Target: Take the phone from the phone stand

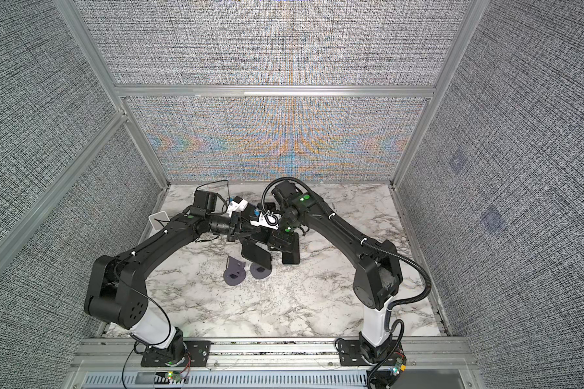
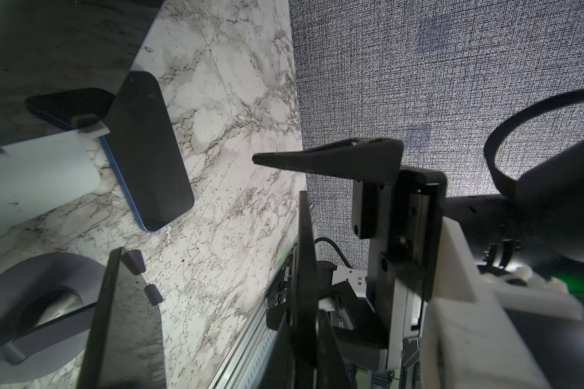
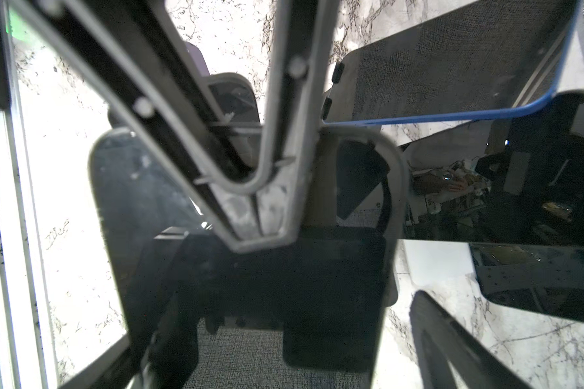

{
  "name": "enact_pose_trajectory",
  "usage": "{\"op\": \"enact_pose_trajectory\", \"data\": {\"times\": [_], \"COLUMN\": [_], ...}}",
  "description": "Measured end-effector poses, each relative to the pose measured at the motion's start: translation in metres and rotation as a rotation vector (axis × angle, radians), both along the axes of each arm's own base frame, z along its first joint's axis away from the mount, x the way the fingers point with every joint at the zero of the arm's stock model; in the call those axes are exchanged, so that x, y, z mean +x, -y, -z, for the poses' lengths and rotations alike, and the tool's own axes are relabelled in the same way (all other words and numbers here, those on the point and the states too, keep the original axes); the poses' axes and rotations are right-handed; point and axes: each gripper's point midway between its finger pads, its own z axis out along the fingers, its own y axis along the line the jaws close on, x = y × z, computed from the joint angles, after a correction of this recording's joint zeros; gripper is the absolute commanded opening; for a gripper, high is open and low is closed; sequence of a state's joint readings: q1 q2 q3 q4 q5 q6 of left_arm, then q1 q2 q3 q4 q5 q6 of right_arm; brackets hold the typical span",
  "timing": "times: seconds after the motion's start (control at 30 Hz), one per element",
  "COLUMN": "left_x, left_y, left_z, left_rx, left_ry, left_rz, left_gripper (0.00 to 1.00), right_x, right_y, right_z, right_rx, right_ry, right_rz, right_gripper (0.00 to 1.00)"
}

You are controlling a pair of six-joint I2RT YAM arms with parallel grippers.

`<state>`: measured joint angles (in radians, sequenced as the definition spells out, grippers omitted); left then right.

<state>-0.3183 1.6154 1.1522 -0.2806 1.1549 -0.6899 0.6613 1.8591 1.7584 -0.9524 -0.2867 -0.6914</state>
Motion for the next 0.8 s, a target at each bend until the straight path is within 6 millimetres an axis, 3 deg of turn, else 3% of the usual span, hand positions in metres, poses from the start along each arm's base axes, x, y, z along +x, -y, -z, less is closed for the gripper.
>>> {"op": "enact_pose_trajectory", "data": {"times": [0.2, 0.53, 0.6, 0.8], "left_x": [0.0021, 0.0033, 0.0034, 0.0028], "left_y": [0.0004, 0.0003, 0.0003, -0.0002], "left_z": [-0.0004, 0.0017, 0.0018, 0.0001], "left_rx": [-0.003, 0.001, 0.001, -0.009], "left_ry": [0.01, 0.007, 0.007, 0.006], "left_rz": [-0.005, -0.009, -0.009, -0.003], "left_gripper": [0.0, 0.01, 0.09, 0.2], "right_x": [-0.0019, -0.0049, -0.0051, -0.0028], "right_y": [-0.0016, -0.0023, -0.0024, -0.0029], "right_z": [0.0021, 0.005, 0.0049, 0.004], "right_rx": [0.003, 0.006, 0.008, 0.013], "right_ry": [-0.012, -0.025, -0.027, -0.021], "right_rz": [-0.006, -0.014, -0.013, -0.001], "right_gripper": [0.7, 0.6, 0.59, 0.51]}}
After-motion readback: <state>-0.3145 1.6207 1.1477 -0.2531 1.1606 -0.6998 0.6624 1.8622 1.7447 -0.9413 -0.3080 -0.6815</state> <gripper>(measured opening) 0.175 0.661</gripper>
